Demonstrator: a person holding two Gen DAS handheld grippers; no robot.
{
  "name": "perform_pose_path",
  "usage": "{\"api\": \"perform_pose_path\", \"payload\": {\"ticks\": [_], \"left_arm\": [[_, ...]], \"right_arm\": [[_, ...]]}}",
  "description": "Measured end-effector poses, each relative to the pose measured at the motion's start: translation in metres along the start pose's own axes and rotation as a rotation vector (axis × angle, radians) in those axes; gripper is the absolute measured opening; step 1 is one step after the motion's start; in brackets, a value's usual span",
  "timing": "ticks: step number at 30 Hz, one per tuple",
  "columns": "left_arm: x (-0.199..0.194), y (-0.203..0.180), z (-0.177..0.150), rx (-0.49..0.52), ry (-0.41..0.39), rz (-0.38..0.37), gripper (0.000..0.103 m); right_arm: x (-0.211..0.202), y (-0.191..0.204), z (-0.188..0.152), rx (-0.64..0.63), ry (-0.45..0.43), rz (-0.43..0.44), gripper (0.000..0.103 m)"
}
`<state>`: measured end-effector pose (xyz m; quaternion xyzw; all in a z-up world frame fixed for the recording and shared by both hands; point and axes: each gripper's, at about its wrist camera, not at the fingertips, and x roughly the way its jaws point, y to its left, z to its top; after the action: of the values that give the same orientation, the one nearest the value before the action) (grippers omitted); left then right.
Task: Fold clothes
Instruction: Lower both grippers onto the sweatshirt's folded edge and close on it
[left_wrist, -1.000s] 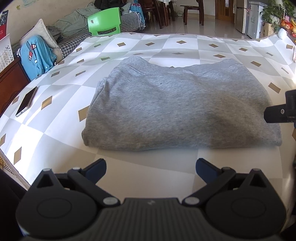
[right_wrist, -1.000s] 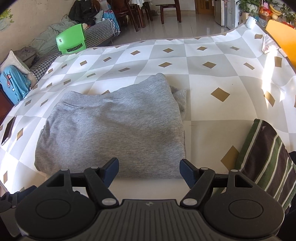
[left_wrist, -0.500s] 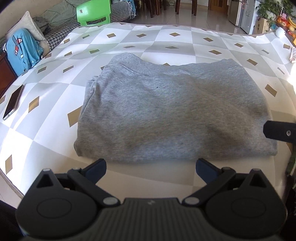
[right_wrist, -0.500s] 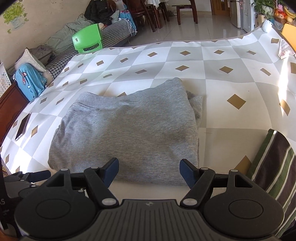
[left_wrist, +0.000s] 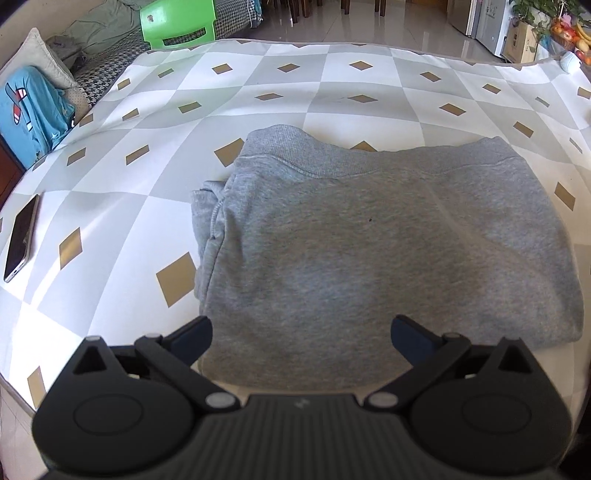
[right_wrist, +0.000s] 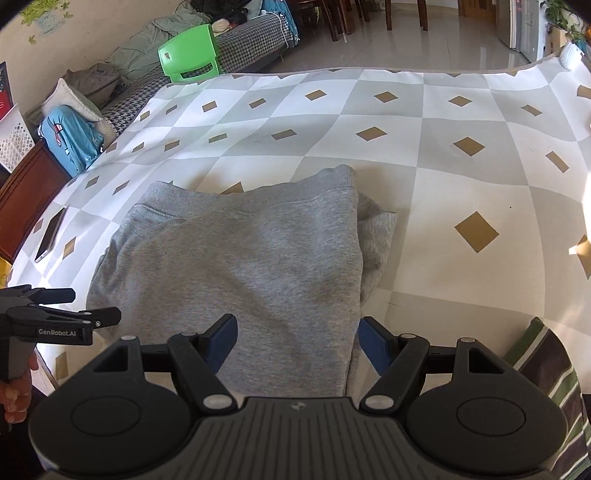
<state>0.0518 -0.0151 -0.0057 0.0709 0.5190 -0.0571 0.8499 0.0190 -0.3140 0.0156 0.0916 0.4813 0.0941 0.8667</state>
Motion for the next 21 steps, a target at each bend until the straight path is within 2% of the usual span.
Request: {"api": "perform_pose_path", "payload": {"ticks": [9, 16, 21], "left_arm": [[0.03, 0.045, 0.035, -0.055, 0.064, -0.091, 0.103], [0.059, 0.086, 0.046, -0.192, 0.113, -0.148, 0.103], [0.075, 0.108, 0.047, -0.252, 0.139, -0.164, 0.103]], "right_arm": [[0.031, -0.06, 0.024, 0.202, 0.037, 0.032, 0.072], [0.056, -0.071, 0.028, 0.222, 0.102, 0.054, 0.072], [0.067, -0.064, 0.031, 0.16, 0.12, 0.068, 0.072]]}}
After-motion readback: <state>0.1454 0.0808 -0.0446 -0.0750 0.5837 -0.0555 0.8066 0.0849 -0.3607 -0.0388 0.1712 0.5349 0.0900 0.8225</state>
